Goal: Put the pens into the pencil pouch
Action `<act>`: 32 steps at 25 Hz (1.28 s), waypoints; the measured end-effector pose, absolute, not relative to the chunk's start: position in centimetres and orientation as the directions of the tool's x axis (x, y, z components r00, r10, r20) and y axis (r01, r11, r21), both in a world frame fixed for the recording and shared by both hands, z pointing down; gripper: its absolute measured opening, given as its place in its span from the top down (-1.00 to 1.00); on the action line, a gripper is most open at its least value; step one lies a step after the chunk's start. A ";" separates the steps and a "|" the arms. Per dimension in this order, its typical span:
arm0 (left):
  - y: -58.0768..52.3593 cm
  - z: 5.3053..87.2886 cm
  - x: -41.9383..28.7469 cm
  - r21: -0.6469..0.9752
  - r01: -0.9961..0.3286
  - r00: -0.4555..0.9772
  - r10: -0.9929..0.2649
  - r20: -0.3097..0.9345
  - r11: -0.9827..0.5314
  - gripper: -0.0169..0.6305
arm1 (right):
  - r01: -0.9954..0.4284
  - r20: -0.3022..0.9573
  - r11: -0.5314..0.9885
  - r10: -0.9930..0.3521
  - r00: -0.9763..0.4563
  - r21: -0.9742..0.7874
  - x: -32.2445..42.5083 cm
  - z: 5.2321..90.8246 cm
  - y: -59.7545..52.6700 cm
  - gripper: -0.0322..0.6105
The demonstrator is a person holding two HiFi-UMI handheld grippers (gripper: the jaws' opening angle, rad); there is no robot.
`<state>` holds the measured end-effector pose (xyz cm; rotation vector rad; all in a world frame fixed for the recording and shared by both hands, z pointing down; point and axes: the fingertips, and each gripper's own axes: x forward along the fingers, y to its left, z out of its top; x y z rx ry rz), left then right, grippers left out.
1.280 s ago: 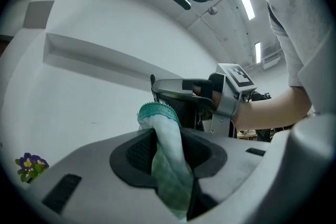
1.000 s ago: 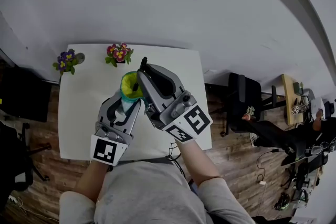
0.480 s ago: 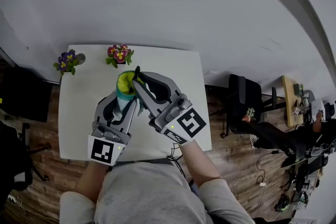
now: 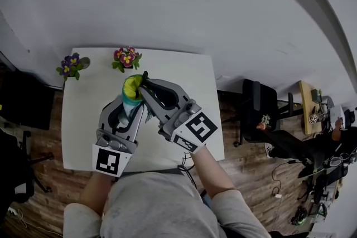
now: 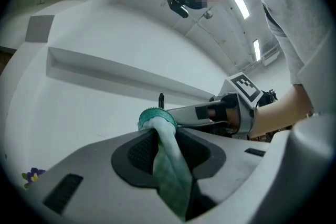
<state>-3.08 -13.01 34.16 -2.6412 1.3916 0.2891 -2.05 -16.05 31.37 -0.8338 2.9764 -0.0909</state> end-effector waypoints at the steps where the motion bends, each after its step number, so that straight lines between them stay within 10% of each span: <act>1: -13.1 34.2 -3.2 -0.037 -0.829 0.550 -0.801 -0.235 -0.559 0.55 | -0.512 -0.019 0.856 -0.514 -0.857 -0.071 -2.0 31.5 -16.1 0.72; 8: -13.5 34.1 -3.8 -0.052 -0.834 0.543 -0.803 -0.245 -0.549 0.55 | -0.482 -0.014 0.873 -0.484 -0.875 -0.078 -2.3 30.5 -16.1 0.41; 28: -13.5 33.6 -4.1 -0.158 -0.830 0.558 -0.791 -0.251 -0.535 0.59 | -0.452 0.079 0.881 -0.445 -0.892 -0.141 -3.1 31.4 -16.8 0.71; 32: -13.7 33.7 -4.6 -0.132 -0.838 0.545 -0.798 -0.256 -0.530 0.59 | -0.427 0.103 0.897 -0.417 -0.903 -0.113 -3.1 30.9 -16.5 0.38</act>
